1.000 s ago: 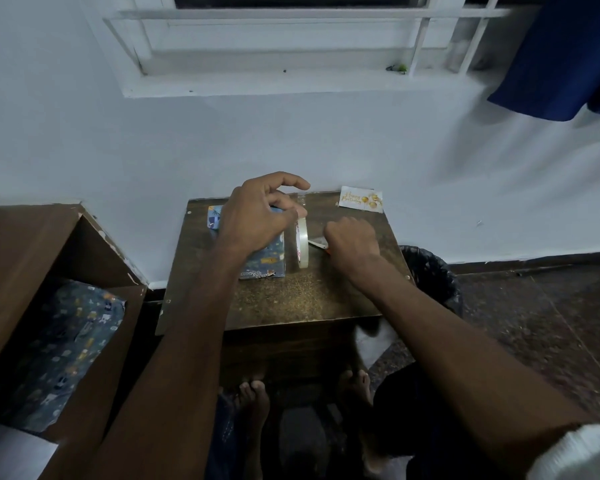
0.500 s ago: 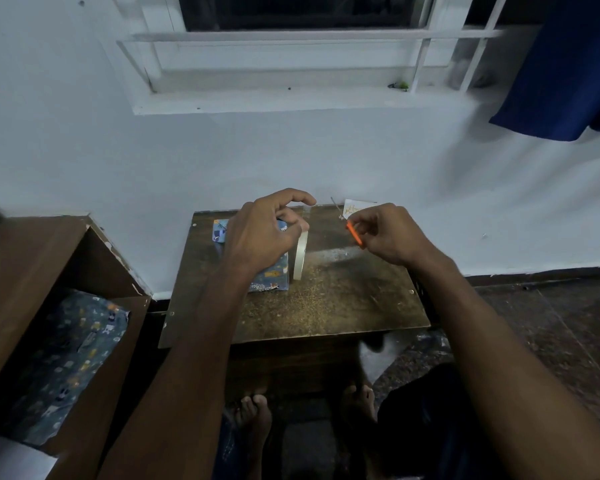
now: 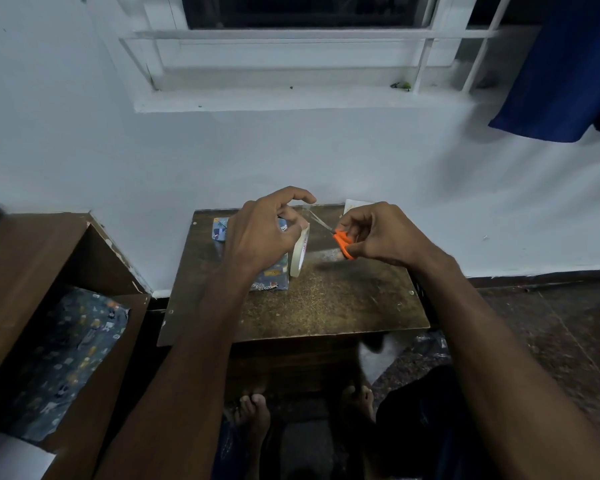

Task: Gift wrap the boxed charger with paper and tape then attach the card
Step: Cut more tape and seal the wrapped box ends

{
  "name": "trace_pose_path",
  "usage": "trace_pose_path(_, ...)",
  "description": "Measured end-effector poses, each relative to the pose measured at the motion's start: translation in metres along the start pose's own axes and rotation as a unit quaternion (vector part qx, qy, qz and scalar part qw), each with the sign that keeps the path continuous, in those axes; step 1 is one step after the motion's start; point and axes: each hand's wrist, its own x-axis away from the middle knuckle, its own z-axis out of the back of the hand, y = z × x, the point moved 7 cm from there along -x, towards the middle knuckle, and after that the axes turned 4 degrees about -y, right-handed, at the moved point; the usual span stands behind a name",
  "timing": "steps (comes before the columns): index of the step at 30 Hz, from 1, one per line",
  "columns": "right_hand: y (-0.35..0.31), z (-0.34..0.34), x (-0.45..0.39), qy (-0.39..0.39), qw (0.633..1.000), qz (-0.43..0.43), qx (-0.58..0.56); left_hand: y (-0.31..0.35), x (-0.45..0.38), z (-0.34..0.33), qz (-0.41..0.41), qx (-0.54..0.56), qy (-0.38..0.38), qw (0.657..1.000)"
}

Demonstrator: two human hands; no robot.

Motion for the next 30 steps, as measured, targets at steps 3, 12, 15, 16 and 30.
trace_pose_path(3,-0.0039,-0.0044,-0.0012,-0.001,1.0,-0.003,0.02,-0.0014,-0.0005,-0.0025,-0.003,-0.009,-0.001,1.0)
trace_pose_path(12,-0.0057,-0.0071,-0.003,0.016,0.999,-0.001,0.049,0.0006,0.0001,-0.001,-0.02,-0.016,0.006,1.0)
trace_pose_path(15,-0.0071,-0.0059,-0.0036,0.024,0.999,0.001,0.046,0.0007,0.0006,-0.001,-0.017,-0.014,0.006,1.0)
trace_pose_path(16,-0.0076,-0.0058,-0.0035,0.024,0.999,0.003,0.042,0.0005,0.0007,-0.0012,-0.016,-0.014,0.006,1.0)
trace_pose_path(30,-0.006,-0.0037,-0.0032,0.041,0.999,0.004,0.011,-0.0016,0.0004,-0.0004,-0.003,-0.005,0.009,1.0)
